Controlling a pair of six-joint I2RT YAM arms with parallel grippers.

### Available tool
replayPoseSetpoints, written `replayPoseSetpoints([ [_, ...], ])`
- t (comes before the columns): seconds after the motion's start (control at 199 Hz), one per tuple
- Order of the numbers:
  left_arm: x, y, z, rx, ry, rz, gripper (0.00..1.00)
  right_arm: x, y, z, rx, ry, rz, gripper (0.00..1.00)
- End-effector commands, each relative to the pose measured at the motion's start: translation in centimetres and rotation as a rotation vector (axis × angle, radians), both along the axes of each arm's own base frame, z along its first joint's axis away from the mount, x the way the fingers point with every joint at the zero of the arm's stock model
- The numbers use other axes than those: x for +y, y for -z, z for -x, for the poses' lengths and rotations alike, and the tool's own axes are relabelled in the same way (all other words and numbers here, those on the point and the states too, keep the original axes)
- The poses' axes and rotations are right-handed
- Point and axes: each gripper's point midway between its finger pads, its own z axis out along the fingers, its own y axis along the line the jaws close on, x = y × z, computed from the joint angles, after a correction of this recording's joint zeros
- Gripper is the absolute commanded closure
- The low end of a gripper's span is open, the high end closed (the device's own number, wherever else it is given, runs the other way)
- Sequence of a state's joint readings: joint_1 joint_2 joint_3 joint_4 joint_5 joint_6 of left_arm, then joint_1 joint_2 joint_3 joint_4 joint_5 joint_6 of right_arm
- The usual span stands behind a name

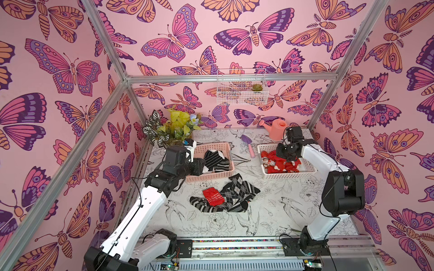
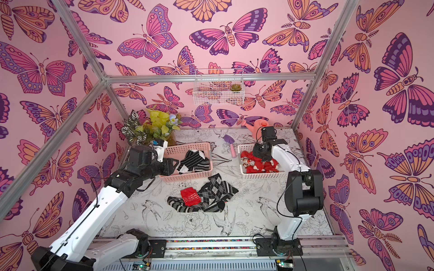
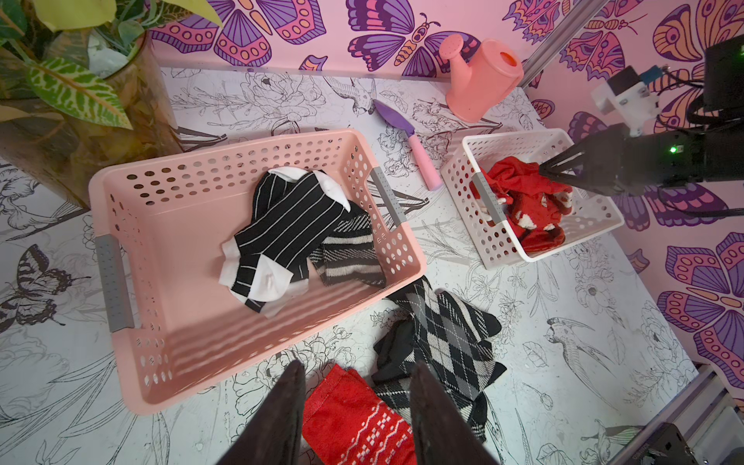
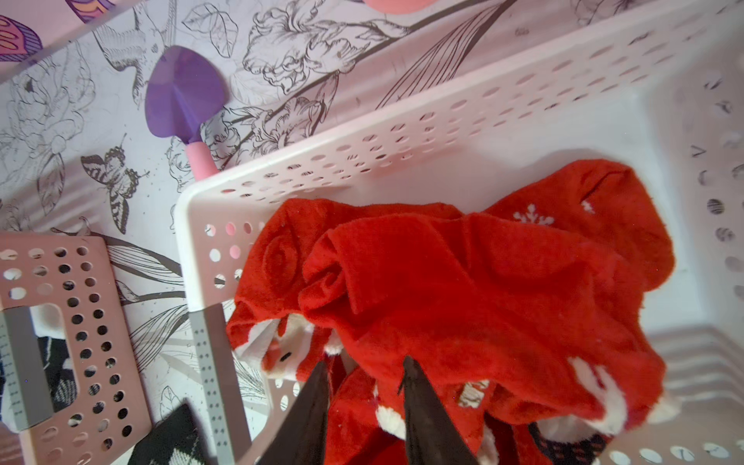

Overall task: Sort the socks into the basket by color
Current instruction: Place the sock in the bin.

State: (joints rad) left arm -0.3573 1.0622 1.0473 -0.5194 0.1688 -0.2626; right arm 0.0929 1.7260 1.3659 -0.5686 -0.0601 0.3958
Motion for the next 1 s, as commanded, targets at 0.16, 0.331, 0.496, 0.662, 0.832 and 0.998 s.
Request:
replayPoseSetpoints([
  [0.16,0.0,0.4,0.1,-0.001,0.009,-0.002,0.55,-1.0,-1.4,1.8,-0.003,0.021,0.03,0.66],
  [0.331,0.0,0.5,0.1,0.003,0.008,-0.002,0.55,-0.9,-2.2,2.5,-0.019,0.019,0.022,0.66],
  [0.496,0.0,0.8,0.0,0.011,0.006,-0.007,0.55,-0.5,-2.2,3.4,-0.013,0.006,0.017,0.65],
  [0.662,0.0,1.1,-0.2,0.023,0.007,-0.011,0.55,0.3,-3.5,4.9,-0.033,-0.02,0.013,0.65],
  [0.832,0.1,1.4,-0.3,0.03,-0.002,-0.023,0.55,1.3,-4.0,6.1,-0.048,-0.048,-0.007,0.65],
  [0.998,-0.4,1.7,-0.3,0.05,-0.001,-0.039,0.55,2.4,-4.6,7.2,-0.052,-0.086,-0.018,0.65],
])
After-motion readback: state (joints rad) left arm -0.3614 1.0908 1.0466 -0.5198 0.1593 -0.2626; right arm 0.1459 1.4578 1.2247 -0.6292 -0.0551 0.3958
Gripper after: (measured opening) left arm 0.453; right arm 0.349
